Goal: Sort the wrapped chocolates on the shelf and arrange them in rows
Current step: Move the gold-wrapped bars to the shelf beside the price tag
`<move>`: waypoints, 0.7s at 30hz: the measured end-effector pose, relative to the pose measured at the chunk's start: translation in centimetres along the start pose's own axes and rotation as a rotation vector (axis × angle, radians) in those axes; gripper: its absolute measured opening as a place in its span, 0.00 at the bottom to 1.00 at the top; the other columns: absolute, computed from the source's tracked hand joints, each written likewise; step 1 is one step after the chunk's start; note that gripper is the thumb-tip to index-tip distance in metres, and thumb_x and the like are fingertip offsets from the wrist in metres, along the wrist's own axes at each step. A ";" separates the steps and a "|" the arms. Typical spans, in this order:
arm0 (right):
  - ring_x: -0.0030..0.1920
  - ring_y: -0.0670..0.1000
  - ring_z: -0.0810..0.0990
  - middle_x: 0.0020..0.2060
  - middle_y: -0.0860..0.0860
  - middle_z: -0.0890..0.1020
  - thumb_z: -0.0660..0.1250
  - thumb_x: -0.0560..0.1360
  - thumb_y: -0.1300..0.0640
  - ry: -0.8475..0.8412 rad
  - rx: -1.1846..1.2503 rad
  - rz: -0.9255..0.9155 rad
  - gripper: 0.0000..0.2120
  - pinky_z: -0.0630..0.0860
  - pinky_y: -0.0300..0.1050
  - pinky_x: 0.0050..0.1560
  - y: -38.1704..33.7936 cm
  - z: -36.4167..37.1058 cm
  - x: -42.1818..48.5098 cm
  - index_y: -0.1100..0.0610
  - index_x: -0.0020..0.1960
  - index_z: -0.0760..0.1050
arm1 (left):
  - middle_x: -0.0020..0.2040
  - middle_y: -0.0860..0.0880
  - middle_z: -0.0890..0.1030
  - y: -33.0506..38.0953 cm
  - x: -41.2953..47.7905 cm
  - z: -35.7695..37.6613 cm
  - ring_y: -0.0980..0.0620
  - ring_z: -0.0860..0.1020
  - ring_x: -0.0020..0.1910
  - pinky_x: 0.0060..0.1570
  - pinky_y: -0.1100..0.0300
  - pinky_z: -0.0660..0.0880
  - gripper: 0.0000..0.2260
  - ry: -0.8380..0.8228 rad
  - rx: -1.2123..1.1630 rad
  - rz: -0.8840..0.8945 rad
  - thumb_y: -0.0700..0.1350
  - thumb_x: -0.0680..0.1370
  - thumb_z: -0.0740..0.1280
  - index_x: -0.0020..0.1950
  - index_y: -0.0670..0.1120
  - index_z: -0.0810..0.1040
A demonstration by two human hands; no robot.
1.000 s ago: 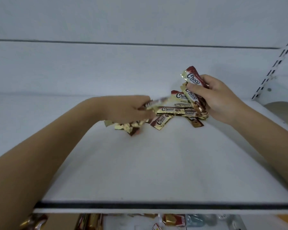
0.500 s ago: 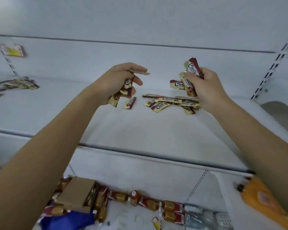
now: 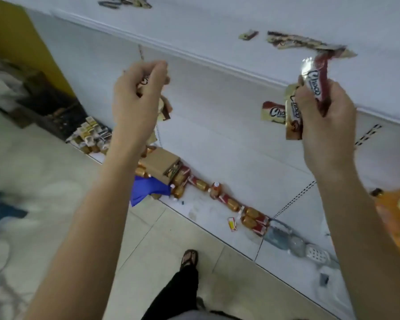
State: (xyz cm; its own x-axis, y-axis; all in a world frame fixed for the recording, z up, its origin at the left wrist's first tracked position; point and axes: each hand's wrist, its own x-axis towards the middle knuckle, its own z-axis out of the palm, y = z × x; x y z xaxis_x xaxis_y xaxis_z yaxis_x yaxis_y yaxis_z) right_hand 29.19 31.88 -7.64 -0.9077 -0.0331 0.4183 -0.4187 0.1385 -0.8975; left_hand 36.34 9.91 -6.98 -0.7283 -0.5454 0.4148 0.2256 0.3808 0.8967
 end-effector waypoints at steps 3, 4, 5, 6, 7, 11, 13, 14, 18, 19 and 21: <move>0.35 0.38 0.78 0.39 0.43 0.78 0.62 0.78 0.55 -0.083 0.029 0.089 0.05 0.77 0.38 0.33 1.4 1.1 -5.8 0.46 0.47 0.72 | 0.42 0.53 0.79 -2.8 -5.9 -3.7 0.51 0.79 0.36 0.41 0.49 0.76 0.07 0.136 0.102 -0.048 0.50 0.77 0.62 0.51 0.53 0.78; 0.35 0.38 0.77 0.38 0.43 0.78 0.62 0.78 0.55 -0.115 0.024 0.121 0.05 0.77 0.38 0.33 2.1 1.4 -7.5 0.46 0.46 0.72 | 0.41 0.52 0.80 -3.7 -7.8 -4.8 0.49 0.78 0.36 0.41 0.47 0.76 0.06 0.165 0.125 -0.073 0.51 0.76 0.62 0.49 0.56 0.78; 0.34 0.38 0.77 0.38 0.43 0.78 0.62 0.78 0.55 -0.145 0.020 0.166 0.04 0.77 0.38 0.32 2.9 1.8 -9.2 0.47 0.47 0.73 | 0.41 0.51 0.80 -4.6 -9.8 -5.7 0.50 0.78 0.34 0.38 0.48 0.76 0.06 0.193 0.125 -0.106 0.52 0.76 0.62 0.48 0.57 0.78; 0.33 0.38 0.77 0.37 0.43 0.77 0.61 0.78 0.56 -0.163 0.019 0.206 0.03 0.76 0.37 0.31 3.8 1.9 -10.5 0.50 0.48 0.74 | 0.42 0.51 0.79 -5.4 -11.4 -6.3 0.52 0.78 0.31 0.35 0.52 0.75 0.05 0.218 0.118 -0.146 0.51 0.76 0.62 0.48 0.57 0.77; 0.32 0.38 0.77 0.36 0.44 0.77 0.61 0.78 0.56 -0.183 0.010 0.245 0.04 0.75 0.36 0.30 4.5 2.2 -12.0 0.52 0.49 0.74 | 0.44 0.50 0.79 -6.2 -13.2 -7.0 0.54 0.77 0.29 0.33 0.55 0.74 0.05 0.246 0.117 -0.192 0.49 0.76 0.62 0.48 0.55 0.77; 0.37 0.42 0.77 0.38 0.44 0.77 0.62 0.77 0.54 -0.326 -0.080 0.331 0.04 0.75 0.40 0.39 8.1 3.5 -17.5 0.51 0.50 0.75 | 0.50 0.39 0.77 -9.5 -18.8 -9.7 0.57 0.75 0.26 0.27 0.65 0.71 0.06 0.332 0.125 -0.378 0.43 0.78 0.61 0.51 0.45 0.76; 0.39 0.40 0.77 0.40 0.44 0.77 0.62 0.77 0.54 -0.419 -0.125 0.374 0.10 0.74 0.35 0.39 9.5 4.6 -19.9 0.56 0.56 0.74 | 0.53 0.38 0.77 -11.0 -20.9 -11.2 0.56 0.76 0.27 0.27 0.65 0.71 0.06 0.362 0.142 -0.453 0.43 0.78 0.61 0.52 0.45 0.77; 0.38 0.36 0.76 0.39 0.43 0.76 0.61 0.78 0.54 -0.461 -0.142 0.386 0.09 0.72 0.32 0.37 10.0 5.3 -21.0 0.56 0.55 0.73 | 0.53 0.38 0.77 -11.7 -21.9 -11.9 0.55 0.76 0.27 0.27 0.65 0.71 0.06 0.380 0.150 -0.486 0.43 0.78 0.61 0.52 0.44 0.77; 0.36 0.37 0.75 0.36 0.43 0.76 0.61 0.78 0.54 -0.634 -0.205 0.422 0.06 0.70 0.31 0.35 11.2 9.4 -24.5 0.54 0.53 0.73 | 0.53 0.42 0.78 -13.6 -25.0 -14.9 0.56 0.75 0.26 0.27 0.65 0.72 0.06 0.497 0.147 -0.617 0.41 0.79 0.61 0.52 0.42 0.77; 0.36 0.39 0.74 0.36 0.44 0.75 0.61 0.78 0.54 -0.679 -0.209 0.437 0.07 0.70 0.31 0.34 11.3 10.8 -25.2 0.55 0.54 0.73 | 0.53 0.43 0.79 -13.9 -25.7 -15.9 0.56 0.75 0.26 0.27 0.65 0.72 0.06 0.526 0.146 -0.646 0.41 0.79 0.62 0.51 0.43 0.77; 0.36 0.41 0.73 0.35 0.44 0.75 0.61 0.78 0.55 -0.770 -0.204 0.448 0.09 0.69 0.30 0.34 11.1 13.7 -26.5 0.57 0.54 0.74 | 0.51 0.43 0.79 -14.4 -26.8 -18.3 0.56 0.75 0.26 0.27 0.64 0.72 0.06 0.587 0.149 -0.692 0.41 0.79 0.62 0.50 0.45 0.78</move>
State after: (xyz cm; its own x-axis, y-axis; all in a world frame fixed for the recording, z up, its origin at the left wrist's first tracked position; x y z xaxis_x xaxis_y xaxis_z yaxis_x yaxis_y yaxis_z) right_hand 48.23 20.68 -30.60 -0.7829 -0.5749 -0.2377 -0.0757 0.4673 -0.8808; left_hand 64.40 5.37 -28.21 -0.2155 -0.9636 -0.1585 -0.2535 -0.1015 0.9620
